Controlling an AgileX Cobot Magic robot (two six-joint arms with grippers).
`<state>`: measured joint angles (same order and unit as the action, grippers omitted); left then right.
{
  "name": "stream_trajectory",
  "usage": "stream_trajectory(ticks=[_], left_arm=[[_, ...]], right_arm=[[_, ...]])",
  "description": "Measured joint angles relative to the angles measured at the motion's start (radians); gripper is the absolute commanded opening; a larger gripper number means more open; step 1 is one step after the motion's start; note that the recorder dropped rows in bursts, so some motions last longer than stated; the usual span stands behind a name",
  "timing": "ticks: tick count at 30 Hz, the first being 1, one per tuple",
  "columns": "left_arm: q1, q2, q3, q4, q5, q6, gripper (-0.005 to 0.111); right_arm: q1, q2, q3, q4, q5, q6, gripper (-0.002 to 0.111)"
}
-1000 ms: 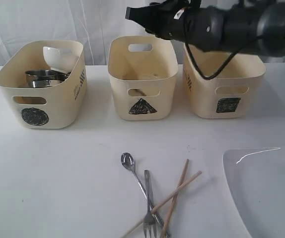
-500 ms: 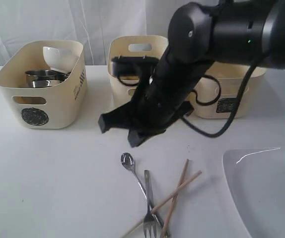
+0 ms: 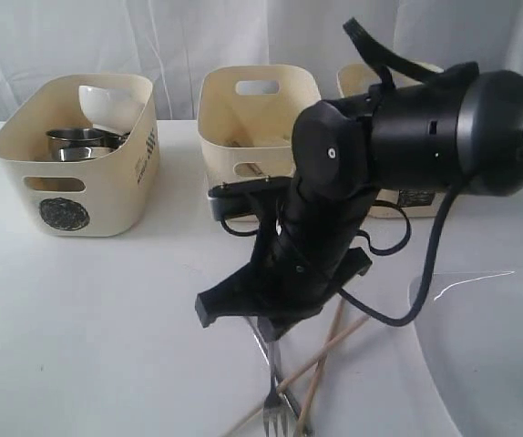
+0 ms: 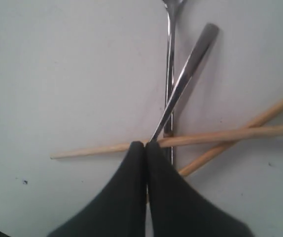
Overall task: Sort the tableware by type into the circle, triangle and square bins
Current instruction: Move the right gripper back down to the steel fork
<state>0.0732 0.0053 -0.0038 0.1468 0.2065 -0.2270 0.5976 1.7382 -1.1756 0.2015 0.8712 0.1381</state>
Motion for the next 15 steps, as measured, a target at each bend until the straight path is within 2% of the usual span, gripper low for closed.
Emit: stream_trajectory(ticks=[8,15], left_arm=[[0.0,0.0,0.0,0.0,0.0,0.0,0.0],[0.0,0.0,0.0,0.0,0.0,0.0,0.0]], right_arm=[[0.0,0.0,0.052,0.002,-0.051,0.0,0.033],[0.0,0.024,0.054,0.006,-0.164,0.045,0.035]])
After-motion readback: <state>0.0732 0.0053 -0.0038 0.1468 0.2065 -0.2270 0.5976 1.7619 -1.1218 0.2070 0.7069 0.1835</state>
